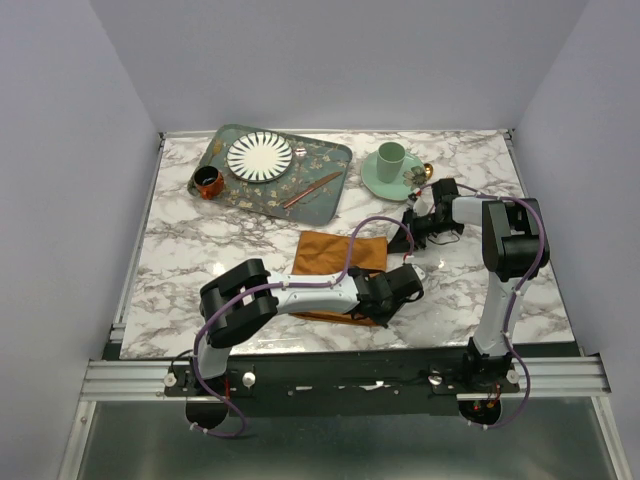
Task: Fold the napkin into a case and place the utensils inside
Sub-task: Smooth out the lower triangle-folded napkin at the center of the board.
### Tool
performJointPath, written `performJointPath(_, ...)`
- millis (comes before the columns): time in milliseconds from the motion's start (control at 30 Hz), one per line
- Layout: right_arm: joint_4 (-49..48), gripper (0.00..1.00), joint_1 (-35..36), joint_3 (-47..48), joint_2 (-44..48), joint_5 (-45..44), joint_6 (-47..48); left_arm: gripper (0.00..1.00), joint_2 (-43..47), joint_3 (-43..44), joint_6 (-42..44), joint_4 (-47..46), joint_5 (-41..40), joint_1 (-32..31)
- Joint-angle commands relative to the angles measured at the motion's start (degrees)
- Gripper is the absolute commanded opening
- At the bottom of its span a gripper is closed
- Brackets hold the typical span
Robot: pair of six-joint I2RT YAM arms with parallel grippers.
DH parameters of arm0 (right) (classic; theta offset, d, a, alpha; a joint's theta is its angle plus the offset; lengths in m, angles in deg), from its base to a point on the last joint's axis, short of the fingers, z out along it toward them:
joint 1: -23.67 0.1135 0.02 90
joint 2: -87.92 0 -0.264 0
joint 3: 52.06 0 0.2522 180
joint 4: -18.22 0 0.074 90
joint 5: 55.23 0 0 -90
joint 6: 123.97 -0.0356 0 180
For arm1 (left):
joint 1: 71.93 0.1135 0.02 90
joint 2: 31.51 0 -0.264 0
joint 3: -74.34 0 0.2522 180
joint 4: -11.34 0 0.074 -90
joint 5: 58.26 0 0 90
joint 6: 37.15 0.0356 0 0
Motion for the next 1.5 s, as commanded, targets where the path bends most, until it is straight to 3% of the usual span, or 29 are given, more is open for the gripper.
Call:
performJointPath(0, -0.93, 0.01, 0.21, -0.95, -0.88, -5.35, 1.10, 0.00, 0.55, -0.71, -0.57, -0.47, -0.85, -0.43)
performJointPath(200, -0.84, 0.01, 0.30, -0.86, -0.79, -5.43, 1.18, 0.01, 0.20, -0.71, -0.65, -0.29, -0.24, -0.52)
performJointPath(267, -0.84, 0.01, 0.30, -0.86, -0.79, -5.26, 1.10, 0.14, 0.46, -0.80, -0.65, -0.29, -0.41, -0.34)
performJointPath(300, -0.84, 0.01, 0.30, -0.86, -0.70, -4.65, 1.18, 0.27, 0.72, -0.89, -0.57, -0.29, -0.85, -0.34)
performJointPath(400, -0.49, 0.01, 0.39, -0.77, -0.09, -3.33, 1.45, 0.42, 4.31, -2.72, 0.57, -1.68, -1.83, 0.18)
performJointPath(533, 0.91, 0.05, 0.91, -0.95, 1.31, -1.84, 2.67, 0.48, 12.92, -7.03, 2.59, -4.42, 0.89, 4.38)
performJointPath(633, 2.58, 0.09, 1.09, -1.21, 2.63, -1.65, 4.25, 0.59, 20.66, -10.11, 5.75, -5.57, 6.77, 9.13)
performJointPath(767, 5.31, 0.17, 1.18, -0.69, 3.08, -2.53, 6.54, 0.59, 26.82, -13.36, 12.07, -4.95, 30.29, 26.40)
performJointPath(833, 7.41, 0.19, 1.09, -0.16, 3.07, -3.23, 8.03, 0.58, 26.57, -13.63, 18.75, -1.72, 37.26, 30.66)
performJointPath(1000, 11.37, 0.33, 1.00, 1.42, 5.18, -5.17, 10.32, 0.52, 22.00, -13.10, 25.80, 4.36, 41.07, 40.77)
performJointPath(1133, 16.46, 0.39, 0.83, 4.32, 6.24, -8.76, 13.75, 0.46, 15.42, -11.00, 29.92, 8.22, 42.38, 44.56)
performJointPath(1233, 19.37, 0.40, 0.39, 5.47, 7.64, -11.14, 17.09, 0.43, 12.42, -10.21, 34.67, 10.08, 42.30, 45.01)
performJointPath(1400, 21.84, 0.56, -0.23, 7.75, 7.82, -8.96, 17.97, 0.43, 7.85, -8.80, 38.10, 12.53, 40.89, 45.10)
performJointPath(1467, 21.75, 0.58, -0.23, 10.12, 5.98, -6.58, 16.49, 0.42, 6.01, -8.36, 38.37, 13.50, 40.80, 45.09)
